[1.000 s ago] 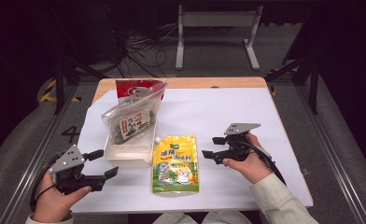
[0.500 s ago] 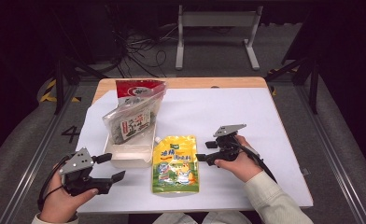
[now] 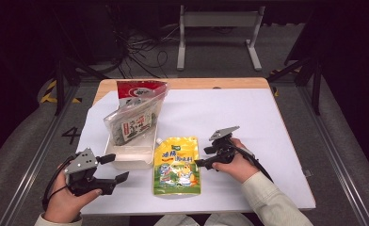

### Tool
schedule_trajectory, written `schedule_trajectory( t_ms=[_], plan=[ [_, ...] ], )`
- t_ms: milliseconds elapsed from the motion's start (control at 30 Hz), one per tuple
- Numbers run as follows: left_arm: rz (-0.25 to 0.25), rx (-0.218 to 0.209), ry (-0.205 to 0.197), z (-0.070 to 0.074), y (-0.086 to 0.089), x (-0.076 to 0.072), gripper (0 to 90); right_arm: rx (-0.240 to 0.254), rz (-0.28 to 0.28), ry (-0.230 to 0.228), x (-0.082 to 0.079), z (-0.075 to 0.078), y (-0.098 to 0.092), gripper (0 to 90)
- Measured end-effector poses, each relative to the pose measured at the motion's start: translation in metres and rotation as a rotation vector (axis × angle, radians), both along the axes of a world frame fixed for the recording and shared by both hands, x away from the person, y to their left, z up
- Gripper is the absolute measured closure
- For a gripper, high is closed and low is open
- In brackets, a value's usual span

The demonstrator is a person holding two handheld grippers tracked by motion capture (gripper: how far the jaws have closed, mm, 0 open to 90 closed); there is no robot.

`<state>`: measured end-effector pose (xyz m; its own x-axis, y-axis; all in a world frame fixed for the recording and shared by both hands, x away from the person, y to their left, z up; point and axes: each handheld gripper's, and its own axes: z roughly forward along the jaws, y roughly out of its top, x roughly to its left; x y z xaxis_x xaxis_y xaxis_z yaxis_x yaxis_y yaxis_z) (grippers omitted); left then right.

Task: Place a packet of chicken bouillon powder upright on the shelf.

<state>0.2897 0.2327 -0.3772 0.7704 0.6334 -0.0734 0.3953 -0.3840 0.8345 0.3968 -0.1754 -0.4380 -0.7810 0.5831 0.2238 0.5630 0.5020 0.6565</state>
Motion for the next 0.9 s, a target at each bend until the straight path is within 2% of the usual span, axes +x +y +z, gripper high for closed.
schedule_trajectory(
  t_ms=[500, 733, 900],
  plan=[
    [-0.010, 0.003, 0.004, -0.002, -0.003, 0.002, 21.5, -0.021, 0.049, 0.028, 0.003, -0.009, 0.010, 26.8],
    [-0.007, 0.004, 0.008, -0.004, -0.002, -0.002, 20.7, -0.011, 0.054, 0.044, 0.006, -0.009, 0.015, 23.1],
    [0.000, 0.002, 0.013, -0.004, -0.001, -0.005, 20.6, -0.022, 0.066, 0.052, 0.007, -0.008, 0.021, 22.3]
  ],
)
